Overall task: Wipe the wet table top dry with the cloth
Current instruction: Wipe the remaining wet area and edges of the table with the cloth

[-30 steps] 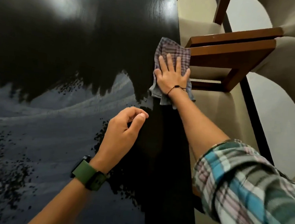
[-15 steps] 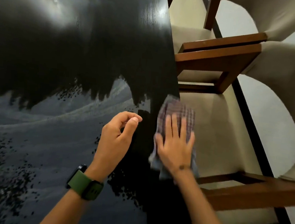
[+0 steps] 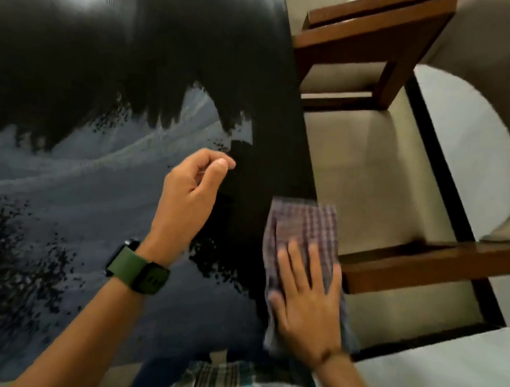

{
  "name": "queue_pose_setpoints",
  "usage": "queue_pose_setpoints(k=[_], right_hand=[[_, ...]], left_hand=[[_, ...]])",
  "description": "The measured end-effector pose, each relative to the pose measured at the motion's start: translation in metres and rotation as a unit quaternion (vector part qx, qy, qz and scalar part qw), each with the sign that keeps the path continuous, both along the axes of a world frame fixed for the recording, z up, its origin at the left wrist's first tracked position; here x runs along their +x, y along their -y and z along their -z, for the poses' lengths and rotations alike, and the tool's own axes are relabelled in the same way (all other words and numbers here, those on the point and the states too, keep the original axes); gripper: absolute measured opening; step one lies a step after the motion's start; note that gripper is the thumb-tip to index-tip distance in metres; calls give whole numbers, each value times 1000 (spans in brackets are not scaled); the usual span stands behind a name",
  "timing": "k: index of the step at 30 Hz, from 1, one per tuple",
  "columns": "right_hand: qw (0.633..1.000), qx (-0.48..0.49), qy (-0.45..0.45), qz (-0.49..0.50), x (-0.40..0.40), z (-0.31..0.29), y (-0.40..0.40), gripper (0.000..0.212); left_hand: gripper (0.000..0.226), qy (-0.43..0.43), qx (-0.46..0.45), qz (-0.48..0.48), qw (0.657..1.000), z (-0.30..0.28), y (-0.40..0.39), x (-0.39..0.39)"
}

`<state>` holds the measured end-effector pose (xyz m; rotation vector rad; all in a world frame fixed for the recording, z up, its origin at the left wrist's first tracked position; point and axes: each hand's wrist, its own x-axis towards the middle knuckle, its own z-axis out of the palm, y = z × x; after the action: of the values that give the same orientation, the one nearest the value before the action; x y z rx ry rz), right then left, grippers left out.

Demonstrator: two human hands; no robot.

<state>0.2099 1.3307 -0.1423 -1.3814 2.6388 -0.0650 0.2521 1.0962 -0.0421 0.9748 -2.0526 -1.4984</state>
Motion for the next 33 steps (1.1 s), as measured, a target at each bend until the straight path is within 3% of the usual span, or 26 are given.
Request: queue_pose_setpoints(k=[2, 5, 9, 12, 15, 18, 23, 25, 29, 33], right_hand=[[999, 27, 20, -7, 26, 3, -31, 62], [999, 19, 25, -45, 4, 1, 5, 61], [996, -11, 9, -89, -80, 6, 142, 62], [998, 8, 31, -48, -142, 8, 253, 61], [999, 25, 43, -10, -178, 7, 313, 61], [999, 7, 26, -19, -148, 7, 280, 63], [992, -22, 7, -128, 13, 6, 64, 70], [990, 8, 15, -138, 31, 4, 27, 72], [993, -4, 0, -121, -24, -2, 112, 66], [999, 9, 25, 29, -112, -4, 254, 62]], left_hand=[[21, 1, 7, -8, 1000, 1, -1, -4], [19, 1, 14, 1, 1000, 3, -3, -10], [20, -11, 24, -1, 1000, 7, -4, -15], [20, 3, 19, -13, 1000, 12, -2, -11], [19, 26, 12, -28, 999, 19, -1, 2], [18, 36, 10, -42, 998, 24, 0, 21], [20, 14, 10, -75, 997, 32, -2, 50], [20, 25, 18, -73, 997, 33, -1, 55], [15, 22, 25, -23, 999, 29, 5, 67], [27, 31, -55, 41, 997, 26, 9, 87]])
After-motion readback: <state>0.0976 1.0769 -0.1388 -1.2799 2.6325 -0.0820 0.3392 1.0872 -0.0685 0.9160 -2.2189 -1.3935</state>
